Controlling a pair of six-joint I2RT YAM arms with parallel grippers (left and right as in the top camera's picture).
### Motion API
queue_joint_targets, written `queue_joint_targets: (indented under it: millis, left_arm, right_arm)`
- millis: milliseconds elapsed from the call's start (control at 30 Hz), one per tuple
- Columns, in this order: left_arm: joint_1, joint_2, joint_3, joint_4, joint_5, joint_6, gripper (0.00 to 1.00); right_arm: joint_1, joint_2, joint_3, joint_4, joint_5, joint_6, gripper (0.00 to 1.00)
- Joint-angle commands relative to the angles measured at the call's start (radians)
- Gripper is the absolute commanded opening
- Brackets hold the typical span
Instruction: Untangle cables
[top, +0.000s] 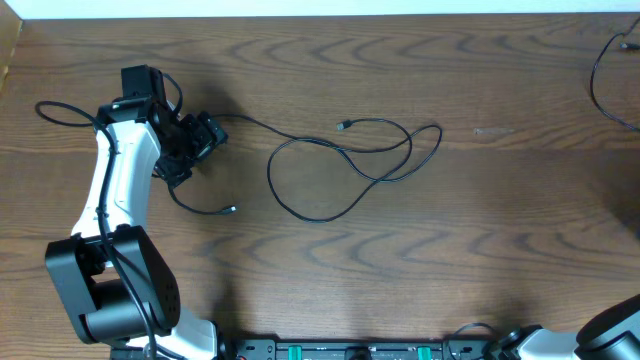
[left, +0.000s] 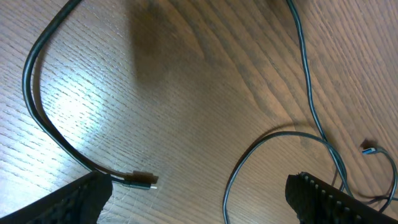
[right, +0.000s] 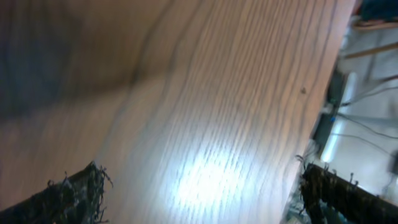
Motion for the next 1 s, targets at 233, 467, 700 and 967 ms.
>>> queue_joint_targets:
  millis: [233,467,700,967]
  left_arm:
    - [0.000,0.005,-0.002,-0.003,-0.007,-0.002,0.94]
    - [0.000,0.005,-0.002,-0.003,-0.007,-0.002,0.94]
    - [0.000,0.005,-0.002,-0.003,-0.007,-0.002,0.94]
    - [0.000,0.005,-0.002,-0.003,-0.007,-0.002,0.94]
  right_arm:
    - [-0.101,-0.017,-0.170,0.369,-0.285,-0.194,0.99]
    - [-0.112,-0.002,-0.301,0.622,-0.285,-0.243,0.99]
    - [-0.158,0.047,-0.345,0.756,-0.285,-0.257,0.99]
    - [-0.252,0.158,-0.345,0.817,-0.285,-0.256,0.99]
